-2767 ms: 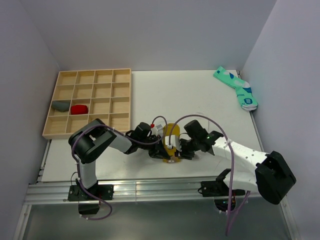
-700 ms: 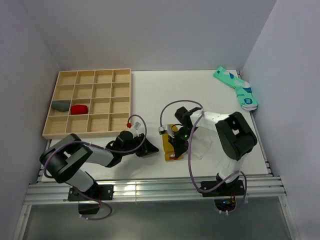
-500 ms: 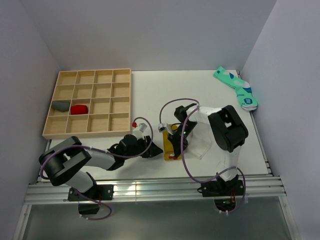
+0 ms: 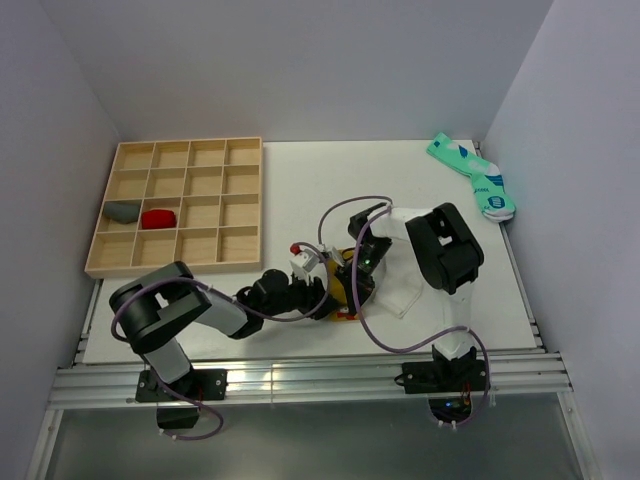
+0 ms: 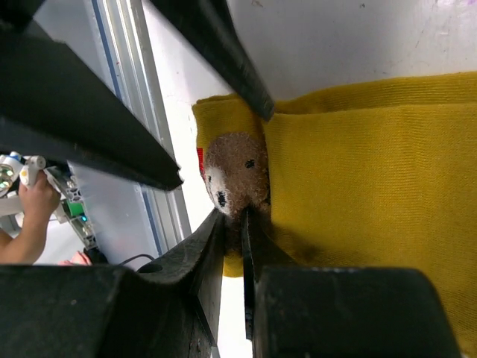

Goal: Roll the socks
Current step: Roll the sock at the center of the board.

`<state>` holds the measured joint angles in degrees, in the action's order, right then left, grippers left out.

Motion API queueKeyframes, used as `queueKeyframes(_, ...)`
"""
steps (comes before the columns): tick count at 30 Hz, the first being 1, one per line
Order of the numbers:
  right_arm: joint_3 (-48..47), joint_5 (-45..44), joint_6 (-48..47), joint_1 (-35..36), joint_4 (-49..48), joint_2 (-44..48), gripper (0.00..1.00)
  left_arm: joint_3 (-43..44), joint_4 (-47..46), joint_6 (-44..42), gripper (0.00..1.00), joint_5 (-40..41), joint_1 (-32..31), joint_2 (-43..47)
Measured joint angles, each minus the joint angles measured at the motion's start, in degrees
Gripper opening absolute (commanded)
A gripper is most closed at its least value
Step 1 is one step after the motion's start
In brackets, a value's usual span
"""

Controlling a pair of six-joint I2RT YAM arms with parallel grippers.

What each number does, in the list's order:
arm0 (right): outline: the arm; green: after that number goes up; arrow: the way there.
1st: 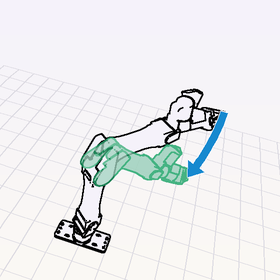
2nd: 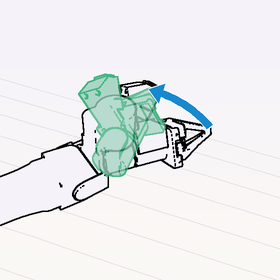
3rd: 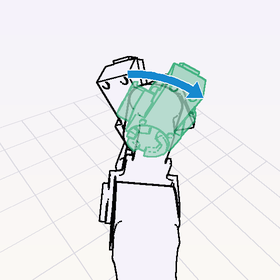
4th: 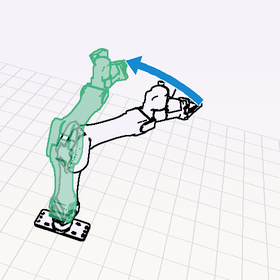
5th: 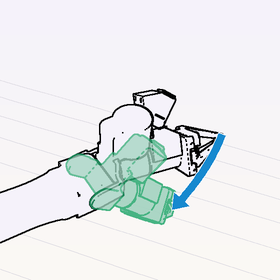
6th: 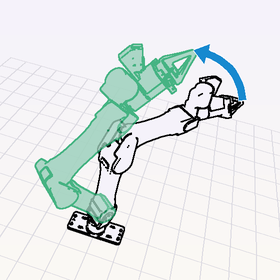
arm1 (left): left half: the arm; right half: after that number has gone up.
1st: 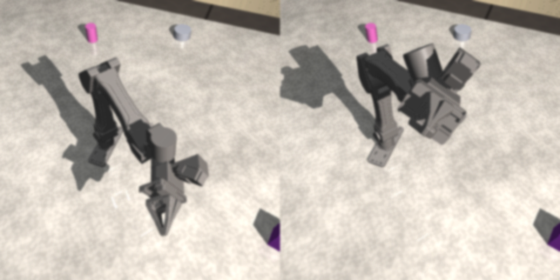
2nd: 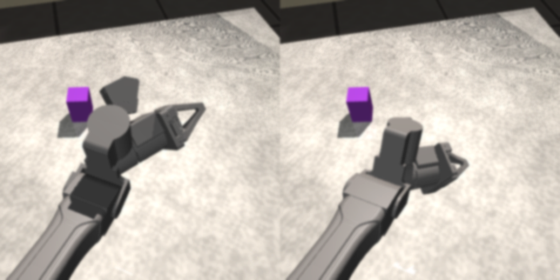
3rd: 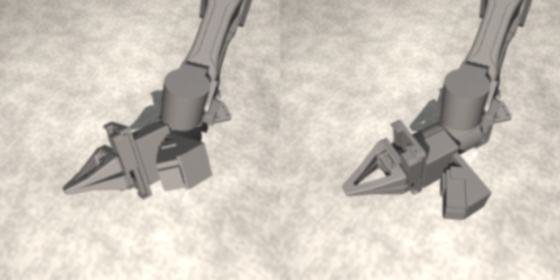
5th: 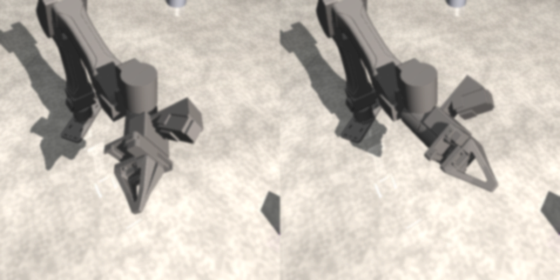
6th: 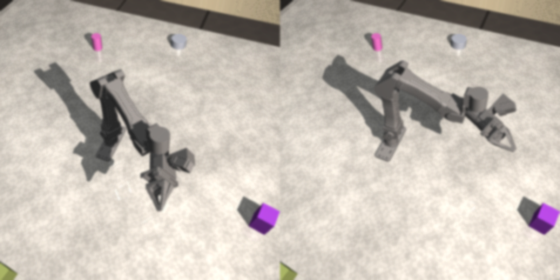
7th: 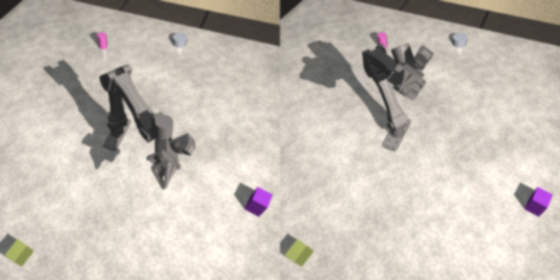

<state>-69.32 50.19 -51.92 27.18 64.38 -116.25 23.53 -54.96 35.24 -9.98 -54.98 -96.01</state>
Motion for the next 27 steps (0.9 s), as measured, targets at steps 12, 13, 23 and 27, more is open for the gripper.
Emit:
queueKeyframes(12,-0.11,0.26,-0.02,-1.36,0.90,-0.37,0.11,2.73,-1.62,-3.19,0.52,-5.77,-0.61,-5.62)
queueKeyframes(13,-0.11,0.26,-0.02,-1.49,0.96,-0.39,0.11,2.73,-1.79,-3.19,0.52,-5.92,-0.61,-6.01)
queueKeyframes(23,-0.63,0.52,0.02,-3.02,2.60,-1.99,0.12,2.86,-4.28,-3.04,0.43,-8.41,-0.61,-8.11)
queueKeyframes(27,-0.59,0.35,0.76,-3.23,2.36,-1.97,0.17,2.86,-4.00,-2.54,0.17,-8.70,-0.61,-8.11)
